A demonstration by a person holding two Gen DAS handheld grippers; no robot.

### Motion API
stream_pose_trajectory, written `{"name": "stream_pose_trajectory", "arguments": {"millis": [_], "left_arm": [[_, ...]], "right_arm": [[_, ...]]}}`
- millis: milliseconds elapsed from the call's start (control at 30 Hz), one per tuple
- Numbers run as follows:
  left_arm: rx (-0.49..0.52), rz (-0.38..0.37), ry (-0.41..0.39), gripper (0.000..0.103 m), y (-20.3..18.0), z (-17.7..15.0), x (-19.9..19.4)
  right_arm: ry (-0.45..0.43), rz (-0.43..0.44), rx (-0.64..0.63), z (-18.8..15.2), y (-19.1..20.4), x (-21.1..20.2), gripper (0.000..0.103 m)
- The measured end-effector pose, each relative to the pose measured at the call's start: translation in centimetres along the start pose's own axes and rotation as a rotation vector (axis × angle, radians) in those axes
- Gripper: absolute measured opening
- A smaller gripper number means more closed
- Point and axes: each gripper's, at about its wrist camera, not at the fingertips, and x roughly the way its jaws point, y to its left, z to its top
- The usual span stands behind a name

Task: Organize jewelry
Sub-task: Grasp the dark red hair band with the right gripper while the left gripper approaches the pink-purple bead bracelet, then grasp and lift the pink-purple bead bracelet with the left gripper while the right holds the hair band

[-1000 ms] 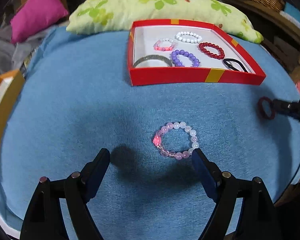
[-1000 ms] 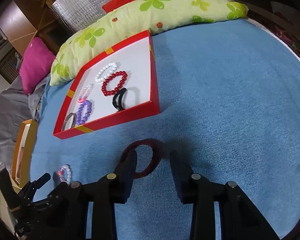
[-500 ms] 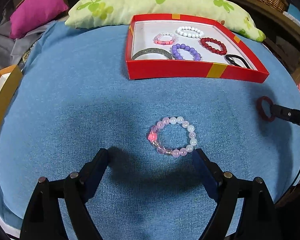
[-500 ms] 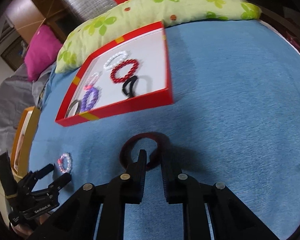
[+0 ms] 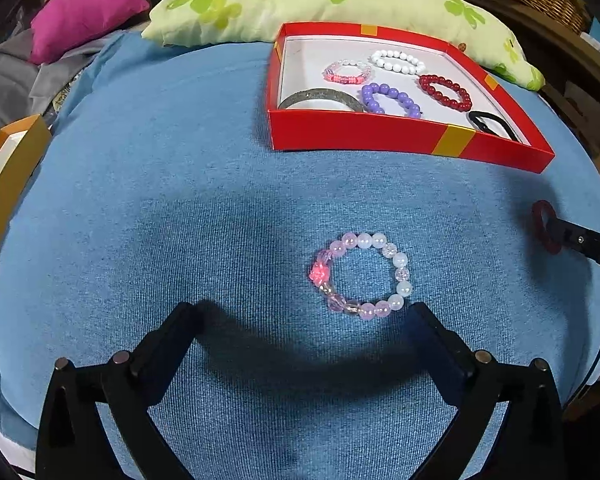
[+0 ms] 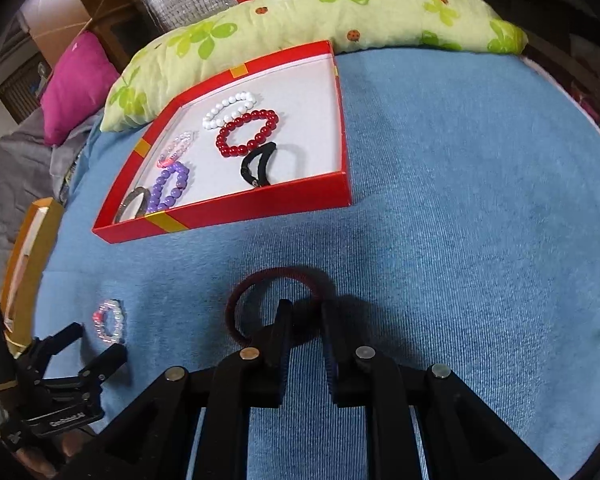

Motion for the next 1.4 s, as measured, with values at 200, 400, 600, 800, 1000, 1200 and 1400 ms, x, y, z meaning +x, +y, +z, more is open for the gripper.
{"name": "stream_pose_trajectory", "arguments": {"millis": [200,400,600,800,1000,1200,1400], "left_arm": [[-0.001,0.001,0.001,0.103,0.0,-0.1,-0.1],[0.009,0.009,-0.006,0.103,-0.4,0.4,-0.5],[0.025,0.003,-0.037,0.102,-1.0,0.7,-0.8],[0.032,0.001,-0.048,0.079,-1.0,0.7,-0.9],[0.04,0.007,-0.081,0.056,-1.1,0.8,-1.3],[0.051,-0.046,-0.09,0.031,-1.4,0.9,-1.6],[0.039,-0.113,-0.077,0.014,-1.5,0.9,-1.6]], "right_arm": [[-0.016,-0.001,0.038,0.0,-0.3,-0.1,0.014],[-0.043,-0.052,0.021,0.1,-0.1,-0.2,0.007],[-0.038,-0.064,0.018,0.2,0.1,0.0,0.008],[-0.042,-0.081,-0.008,0.1,0.5,0.0,0.008],[-0.028,-0.053,0.028,0.1,0.1,-0.3,0.008],[-0.026,-0.007,0.028,-0.1,0.4,-0.8,0.006],[-0.007,-0.004,0.042,0.0,0.3,-0.5,0.006]]}}
